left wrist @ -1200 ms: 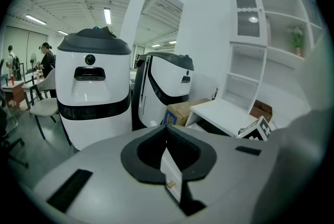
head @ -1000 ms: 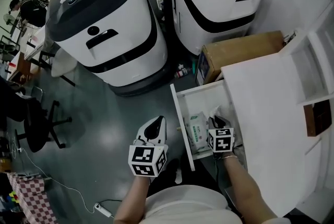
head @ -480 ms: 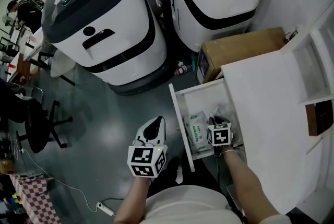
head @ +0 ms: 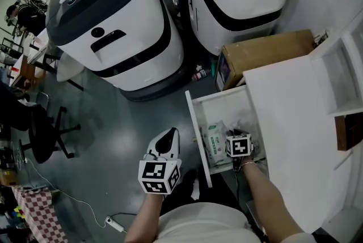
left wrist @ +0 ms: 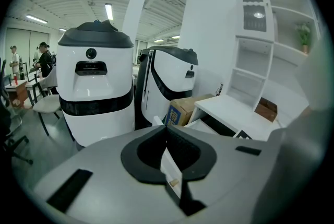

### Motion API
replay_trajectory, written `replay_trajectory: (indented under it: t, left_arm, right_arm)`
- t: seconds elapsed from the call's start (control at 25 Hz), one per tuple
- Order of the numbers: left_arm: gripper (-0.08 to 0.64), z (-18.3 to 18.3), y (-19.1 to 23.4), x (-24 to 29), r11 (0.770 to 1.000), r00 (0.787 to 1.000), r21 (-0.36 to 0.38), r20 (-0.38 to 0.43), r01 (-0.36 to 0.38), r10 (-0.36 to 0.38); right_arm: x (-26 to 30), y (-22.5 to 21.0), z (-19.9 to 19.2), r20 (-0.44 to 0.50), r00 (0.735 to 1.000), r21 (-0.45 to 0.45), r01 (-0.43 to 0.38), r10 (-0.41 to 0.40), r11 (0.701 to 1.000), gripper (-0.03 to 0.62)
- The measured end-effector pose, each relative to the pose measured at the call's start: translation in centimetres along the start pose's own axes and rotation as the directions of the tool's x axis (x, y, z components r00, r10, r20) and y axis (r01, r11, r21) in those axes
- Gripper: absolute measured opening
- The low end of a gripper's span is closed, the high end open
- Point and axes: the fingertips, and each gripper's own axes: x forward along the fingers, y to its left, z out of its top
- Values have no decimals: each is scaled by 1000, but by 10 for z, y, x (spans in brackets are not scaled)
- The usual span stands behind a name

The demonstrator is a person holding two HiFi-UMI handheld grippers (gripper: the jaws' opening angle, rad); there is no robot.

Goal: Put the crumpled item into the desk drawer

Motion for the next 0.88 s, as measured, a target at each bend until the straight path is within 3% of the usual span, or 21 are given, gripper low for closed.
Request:
replay_trajectory:
  t: [0.28,0.88]
  left_arm:
    - [-7,-5,2,-1,1000,1000,-3,-8,-11,11]
    - [-6,-10,2,-4,1000,1000,-9,-13,-12,12]
  right_arm:
    - [9,-1,-8,-20,1000,27,11,-11,1000,60]
    - [7,6,-15,-45,999,-17,-3,2,1000,100]
